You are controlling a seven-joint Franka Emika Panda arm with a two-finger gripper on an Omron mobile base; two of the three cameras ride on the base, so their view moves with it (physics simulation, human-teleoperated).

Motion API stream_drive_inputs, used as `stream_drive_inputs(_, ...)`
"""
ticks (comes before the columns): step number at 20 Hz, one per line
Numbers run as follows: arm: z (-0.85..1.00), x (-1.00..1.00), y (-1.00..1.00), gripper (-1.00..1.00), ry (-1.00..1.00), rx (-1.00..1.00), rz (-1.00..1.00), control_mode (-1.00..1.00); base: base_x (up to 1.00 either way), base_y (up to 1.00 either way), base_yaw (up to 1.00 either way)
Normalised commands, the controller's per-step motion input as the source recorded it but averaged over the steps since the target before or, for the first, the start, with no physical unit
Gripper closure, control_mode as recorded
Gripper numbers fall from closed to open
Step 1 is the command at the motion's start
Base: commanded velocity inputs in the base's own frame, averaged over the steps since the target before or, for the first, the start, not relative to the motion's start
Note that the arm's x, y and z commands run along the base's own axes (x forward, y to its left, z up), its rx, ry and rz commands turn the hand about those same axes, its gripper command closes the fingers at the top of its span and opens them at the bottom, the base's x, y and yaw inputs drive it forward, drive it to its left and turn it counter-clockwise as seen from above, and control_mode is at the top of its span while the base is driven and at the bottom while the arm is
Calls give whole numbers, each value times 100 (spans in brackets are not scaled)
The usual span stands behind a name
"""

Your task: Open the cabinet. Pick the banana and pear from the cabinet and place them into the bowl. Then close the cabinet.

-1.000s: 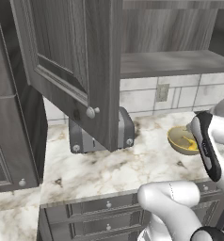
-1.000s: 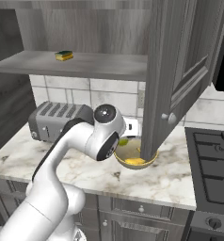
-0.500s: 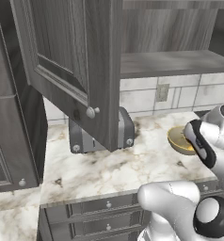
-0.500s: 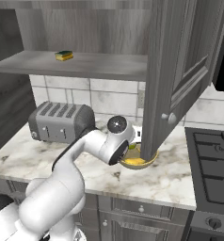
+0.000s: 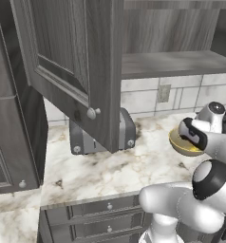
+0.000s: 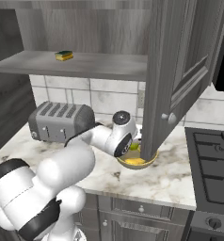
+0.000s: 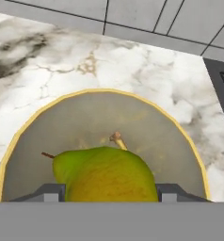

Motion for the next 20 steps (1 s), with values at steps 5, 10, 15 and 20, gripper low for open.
stream_drive_inputs(5, -46, 26, 0, 100, 11, -4, 0, -100, 0, 0, 0)
stream_drive_inputs(10, -31, 3, -9, 100, 1, -3, 0, -100, 0, 0, 0)
stream_drive_inputs(15, -2, 1, -7, 100, 0, 0, 0, -100, 0, 0, 0)
stream_drive_inputs(20, -2, 3, -13, -100, -2, 0, 0, -100, 0, 0, 0)
